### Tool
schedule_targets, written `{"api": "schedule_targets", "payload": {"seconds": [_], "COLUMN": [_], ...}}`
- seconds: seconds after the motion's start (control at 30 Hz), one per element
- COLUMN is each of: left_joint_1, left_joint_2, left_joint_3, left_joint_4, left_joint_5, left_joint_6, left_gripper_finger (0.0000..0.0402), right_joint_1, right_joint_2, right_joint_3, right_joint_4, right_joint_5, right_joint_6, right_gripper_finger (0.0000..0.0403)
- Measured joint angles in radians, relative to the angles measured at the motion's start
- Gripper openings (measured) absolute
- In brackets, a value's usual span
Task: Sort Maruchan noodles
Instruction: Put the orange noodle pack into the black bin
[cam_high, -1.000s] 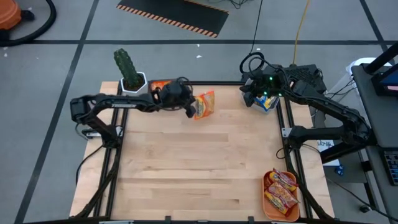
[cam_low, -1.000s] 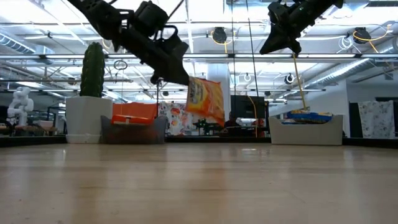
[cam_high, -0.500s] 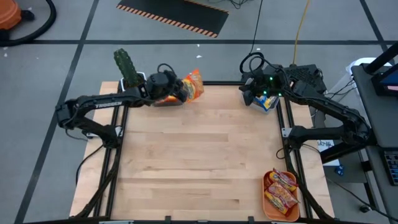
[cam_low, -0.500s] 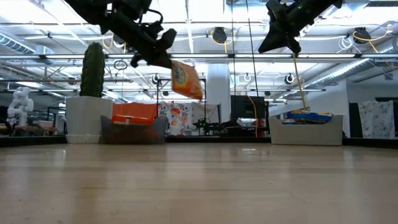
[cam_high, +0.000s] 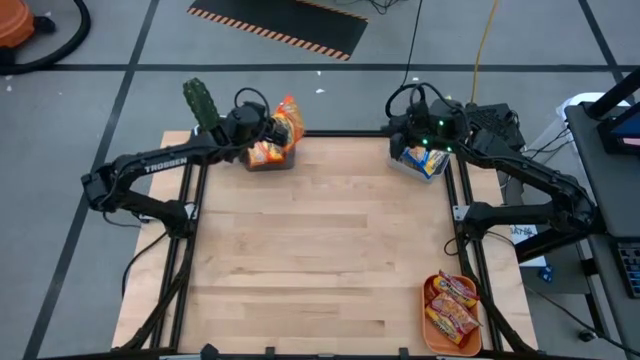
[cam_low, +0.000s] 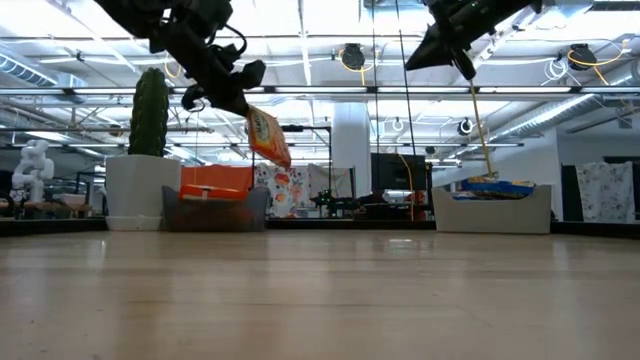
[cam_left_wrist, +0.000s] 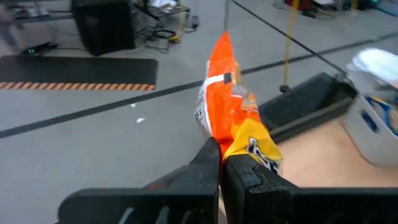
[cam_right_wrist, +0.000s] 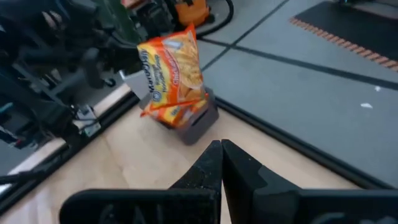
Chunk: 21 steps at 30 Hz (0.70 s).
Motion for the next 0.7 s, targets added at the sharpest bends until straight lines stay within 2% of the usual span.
{"api": "schedule_targets", "payload": {"seconds": [0.2, 0.47, 0.7], "left_joint_1": [0.054, 0.083, 0.084], "left_joint_2": [0.000, 0.000, 0.000], "left_joint_3": [0.000, -0.001, -0.052], "left_joint_4": [-0.017, -0.144, -0.079], "left_joint_5": [-0.049, -0.089, -0.104], "left_joint_6": [-0.026, -0.118, -0.236], "left_gripper_finger": [0.0000, 0.0000, 0.0000], "right_joint_1": [0.000, 0.000, 0.000], "right_joint_2": [0.000, 0.000, 0.009], "right_joint_3": [0.000, 0.000, 0.000], "right_joint_4": [0.039, 0.037, 0.036], "right_joint_5": [0.023, 0.076, 0.107], "right_joint_6": [-0.003, 0.036, 0.043], "right_gripper_finger": [0.0000, 0.0000, 0.0000]}}
